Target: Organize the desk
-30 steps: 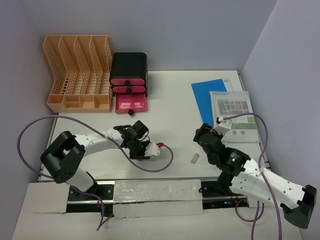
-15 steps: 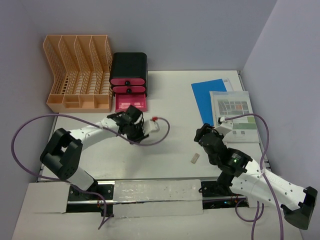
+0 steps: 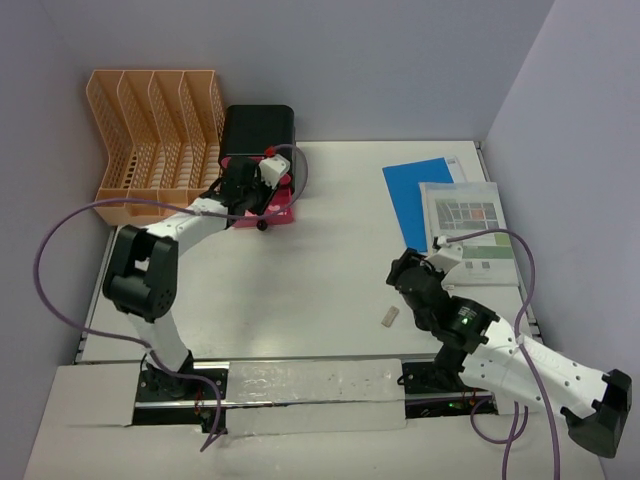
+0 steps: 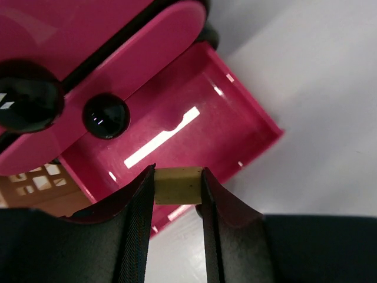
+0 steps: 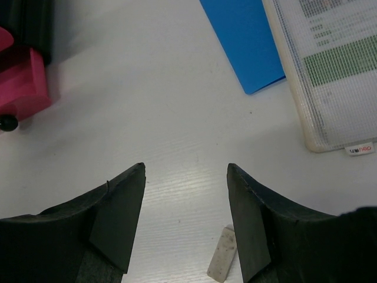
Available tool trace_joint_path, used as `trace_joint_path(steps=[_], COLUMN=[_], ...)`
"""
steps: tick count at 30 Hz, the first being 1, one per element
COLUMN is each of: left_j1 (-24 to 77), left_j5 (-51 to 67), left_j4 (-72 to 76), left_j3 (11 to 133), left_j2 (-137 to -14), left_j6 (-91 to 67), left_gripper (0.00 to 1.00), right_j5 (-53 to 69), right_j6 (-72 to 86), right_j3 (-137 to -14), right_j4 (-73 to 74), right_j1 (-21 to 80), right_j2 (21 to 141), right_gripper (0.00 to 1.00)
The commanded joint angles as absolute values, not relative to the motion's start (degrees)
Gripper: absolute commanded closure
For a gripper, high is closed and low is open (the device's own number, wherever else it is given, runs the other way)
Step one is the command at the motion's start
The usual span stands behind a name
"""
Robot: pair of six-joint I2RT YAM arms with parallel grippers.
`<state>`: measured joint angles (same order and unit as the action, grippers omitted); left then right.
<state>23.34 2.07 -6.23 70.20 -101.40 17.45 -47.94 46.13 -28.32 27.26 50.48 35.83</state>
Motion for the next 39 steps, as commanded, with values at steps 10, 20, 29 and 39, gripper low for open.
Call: trace_joint_path(steps=[10, 20, 29, 39], left_j1=[19.9, 19.8, 19.8, 14.8], left_j5=[-5.2, -5.9, -1.0, 0.9], left_j4=[5.7, 5.8, 1.5, -10.0], left_j3=[71.1, 67.6, 66.6, 61.5], left_j2=[-109.6, -106.5, -96.2, -76.5], left_j6=[13.0, 12.3, 10.1, 13.9], left_gripper=[0.81, 0.37, 0.37, 0.30], right_j5=[-44.8, -40.3, -32.1, -28.0], right_j6=[55.2, 61.4, 65.5, 65.0], right_j3=[-27.2, -28.5, -28.1, -30.4], right_j4=[25.1, 31.6, 38.3, 39.5], right_j1=[50.1, 50.2, 50.1, 48.7], right_j2=[46.9, 50.1, 55.1, 66.4], right_gripper=[0.35, 0.33, 0.34, 0.43])
